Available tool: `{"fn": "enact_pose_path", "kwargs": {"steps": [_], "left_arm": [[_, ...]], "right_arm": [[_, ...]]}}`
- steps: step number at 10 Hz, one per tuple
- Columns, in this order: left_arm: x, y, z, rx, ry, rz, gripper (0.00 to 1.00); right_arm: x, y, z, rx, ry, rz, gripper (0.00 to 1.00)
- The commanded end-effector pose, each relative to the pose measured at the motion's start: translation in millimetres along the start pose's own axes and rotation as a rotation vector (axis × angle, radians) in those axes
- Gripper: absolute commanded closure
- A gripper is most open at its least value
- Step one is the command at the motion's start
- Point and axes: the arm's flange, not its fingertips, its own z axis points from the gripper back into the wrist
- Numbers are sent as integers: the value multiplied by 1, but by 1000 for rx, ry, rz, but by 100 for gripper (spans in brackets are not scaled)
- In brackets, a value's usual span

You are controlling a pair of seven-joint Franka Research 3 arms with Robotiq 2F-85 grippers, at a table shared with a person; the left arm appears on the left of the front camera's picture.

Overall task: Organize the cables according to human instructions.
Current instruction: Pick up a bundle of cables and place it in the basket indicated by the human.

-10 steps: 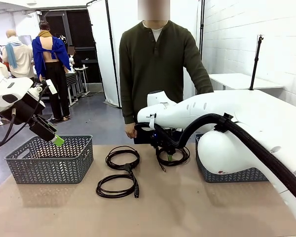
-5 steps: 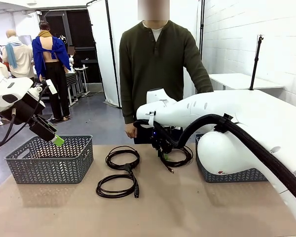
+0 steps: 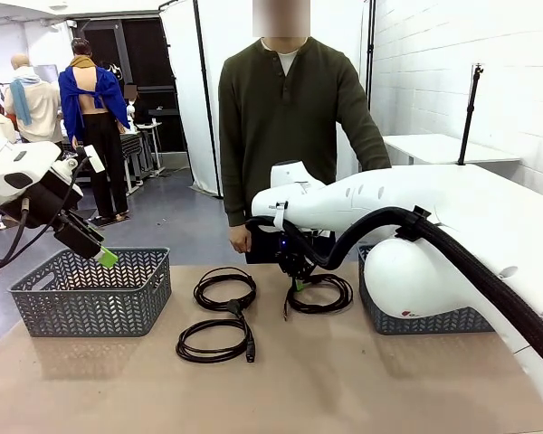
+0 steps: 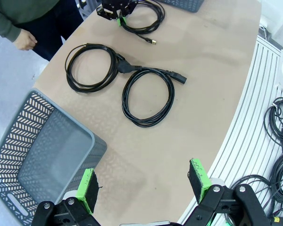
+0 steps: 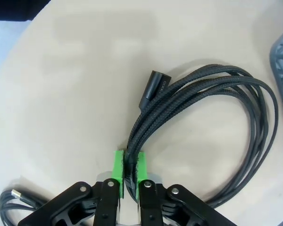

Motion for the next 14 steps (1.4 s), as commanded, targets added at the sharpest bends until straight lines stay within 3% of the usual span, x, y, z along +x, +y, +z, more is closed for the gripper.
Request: {"fn": "enact_pose_path", "kwargs": {"steps": [1, 3, 5, 11, 14], "left_arm": [[-1, 2, 0, -8, -5, -1, 0], [-1, 2, 0, -8, -5, -1, 0], [-1, 2, 0, -8, -5, -1, 0], [-1, 2, 0, -8, -5, -1, 0], [-1, 2, 0, -8, -5, -1, 0]], "right_arm": [[5, 11, 4, 13, 15, 25, 100], [5, 9, 15, 54, -25, 37, 100], [-4, 6, 37, 42, -24, 162, 100], [-39, -32, 104, -47, 14, 898, 100], [-52, -70, 130, -15, 73, 1126, 100]]}}
